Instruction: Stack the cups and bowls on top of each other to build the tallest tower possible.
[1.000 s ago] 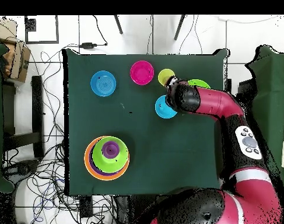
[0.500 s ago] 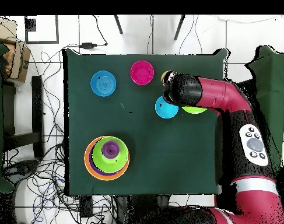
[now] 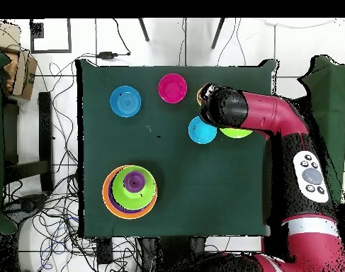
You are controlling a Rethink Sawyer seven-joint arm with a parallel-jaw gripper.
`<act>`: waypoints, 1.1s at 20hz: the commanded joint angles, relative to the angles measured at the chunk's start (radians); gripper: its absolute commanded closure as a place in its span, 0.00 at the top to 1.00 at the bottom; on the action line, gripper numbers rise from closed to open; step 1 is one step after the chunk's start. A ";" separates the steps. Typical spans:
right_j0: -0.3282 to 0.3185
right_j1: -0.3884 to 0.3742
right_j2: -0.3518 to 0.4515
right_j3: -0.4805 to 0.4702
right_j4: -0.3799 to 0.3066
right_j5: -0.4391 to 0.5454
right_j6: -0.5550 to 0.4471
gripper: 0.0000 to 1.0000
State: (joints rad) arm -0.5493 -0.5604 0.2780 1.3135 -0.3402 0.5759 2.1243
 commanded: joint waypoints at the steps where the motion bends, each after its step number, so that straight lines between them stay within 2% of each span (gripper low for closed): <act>1: 0.005 0.040 0.076 0.005 -0.013 0.076 -0.124 0.00; 4: 0.000 0.050 0.082 0.001 -0.016 0.069 -0.134 0.00; 9: -0.013 0.093 0.106 -0.070 -0.028 0.089 -0.192 0.00; 10: -0.022 0.104 0.117 -0.081 -0.026 0.064 -0.190 0.00; 11: -0.026 0.114 0.122 -0.096 -0.033 0.046 -0.187 1.00; 14: -0.037 0.174 0.148 -0.189 -0.044 0.102 -0.264 1.00; 17: -0.067 0.271 0.201 -0.320 -0.054 0.146 -0.360 1.00; 22: -0.100 0.320 0.230 -0.380 -0.068 0.184 -0.415 1.00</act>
State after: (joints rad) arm -0.6185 -0.3704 0.4074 1.0664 -0.3458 0.5975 2.0906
